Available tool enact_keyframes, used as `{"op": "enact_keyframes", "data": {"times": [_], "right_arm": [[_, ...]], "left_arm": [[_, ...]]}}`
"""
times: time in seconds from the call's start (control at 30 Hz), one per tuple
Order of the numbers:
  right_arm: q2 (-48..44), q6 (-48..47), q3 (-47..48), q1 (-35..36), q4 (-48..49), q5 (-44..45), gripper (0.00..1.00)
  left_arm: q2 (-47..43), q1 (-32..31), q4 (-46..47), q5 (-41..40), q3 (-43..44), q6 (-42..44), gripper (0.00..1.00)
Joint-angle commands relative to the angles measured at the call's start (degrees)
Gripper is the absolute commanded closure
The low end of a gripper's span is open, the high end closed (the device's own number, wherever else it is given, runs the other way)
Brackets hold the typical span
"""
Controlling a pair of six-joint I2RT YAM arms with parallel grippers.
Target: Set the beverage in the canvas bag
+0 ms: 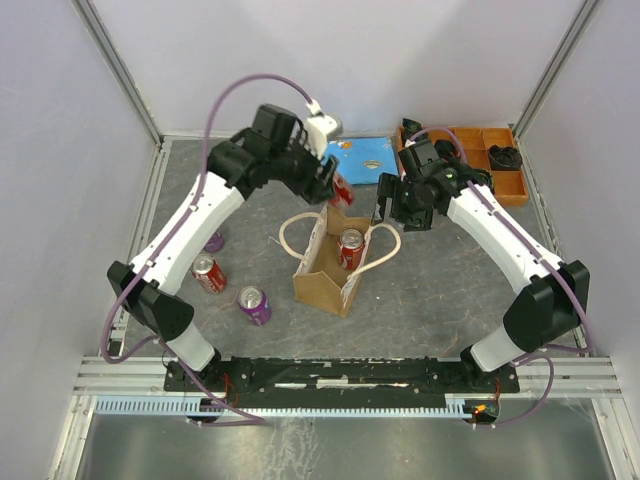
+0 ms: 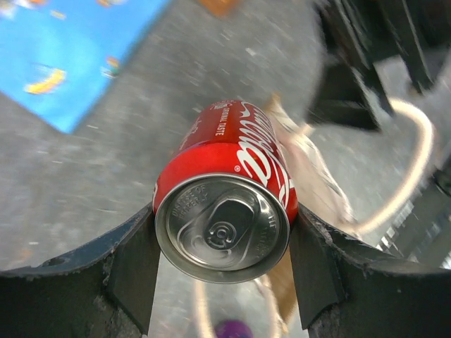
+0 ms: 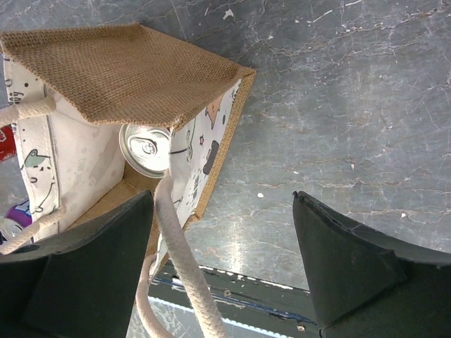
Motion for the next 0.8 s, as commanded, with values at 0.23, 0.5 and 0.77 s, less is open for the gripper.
{"op": "enact_keyframes", "data": {"times": [0.23,0.5,0.77], "right_arm": [[-2.39,0.96,0.35,0.27,2.03,1.29,0.12],[-2.82,0.93,0.14,0.27,1.39,1.93,0.12],[-2.98,1.27,-0.66,0.22,1.72,2.17,0.12]], "left_arm": [[-5.04,-4.81,0.44,4.18,-11.11,5.17,0.97],[-4.09,-6.02,-0.82,1.45,-14.64,9.41,0.97],[-3.24,-6.05,-3.67,-4.41,-15.08,15.91,0.97]]}}
